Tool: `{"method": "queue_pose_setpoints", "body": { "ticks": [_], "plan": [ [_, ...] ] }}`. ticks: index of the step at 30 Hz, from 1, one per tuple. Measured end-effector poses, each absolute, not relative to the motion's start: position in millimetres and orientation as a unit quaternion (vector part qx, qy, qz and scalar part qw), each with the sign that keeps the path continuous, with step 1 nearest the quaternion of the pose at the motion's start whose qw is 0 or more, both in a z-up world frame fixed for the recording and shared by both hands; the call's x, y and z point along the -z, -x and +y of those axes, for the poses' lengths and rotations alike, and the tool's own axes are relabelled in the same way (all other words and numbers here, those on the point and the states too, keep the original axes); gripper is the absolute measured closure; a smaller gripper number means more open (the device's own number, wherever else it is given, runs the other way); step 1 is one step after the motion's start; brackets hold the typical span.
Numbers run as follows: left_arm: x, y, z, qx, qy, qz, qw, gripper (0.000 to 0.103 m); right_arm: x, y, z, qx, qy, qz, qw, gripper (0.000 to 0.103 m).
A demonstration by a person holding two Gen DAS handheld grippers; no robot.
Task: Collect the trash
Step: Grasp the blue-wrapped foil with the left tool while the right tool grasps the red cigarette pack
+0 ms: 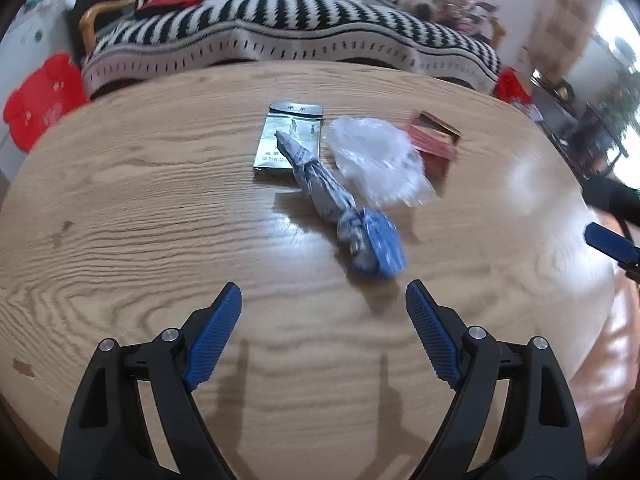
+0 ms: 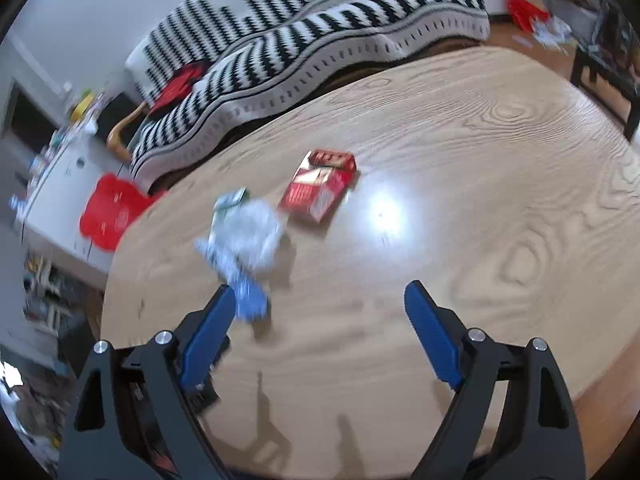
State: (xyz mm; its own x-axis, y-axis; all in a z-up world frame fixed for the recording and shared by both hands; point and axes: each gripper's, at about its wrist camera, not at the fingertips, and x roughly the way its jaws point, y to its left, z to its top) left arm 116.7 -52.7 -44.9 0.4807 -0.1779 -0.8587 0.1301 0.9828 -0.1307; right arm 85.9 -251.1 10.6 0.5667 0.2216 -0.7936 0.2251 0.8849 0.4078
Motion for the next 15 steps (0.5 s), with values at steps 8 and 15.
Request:
{"method": "queue_pose_setpoints", "body": {
  "ticks": [8,15],
  "plan": [
    [65.6,-153.7,-55.5,0.064,0.043,0.505,0.860,0.016,34.3,-199.0,-215.6,0.036,-0.226,0.528,0.817,0.019],
    [64.4,-162.6,-62.2,0.070,0.069,0.520,0.848,0.016,70.5,-245.1,-204.5,0.058,-0.200,0.565,0.798,0.019]
  ]
}}
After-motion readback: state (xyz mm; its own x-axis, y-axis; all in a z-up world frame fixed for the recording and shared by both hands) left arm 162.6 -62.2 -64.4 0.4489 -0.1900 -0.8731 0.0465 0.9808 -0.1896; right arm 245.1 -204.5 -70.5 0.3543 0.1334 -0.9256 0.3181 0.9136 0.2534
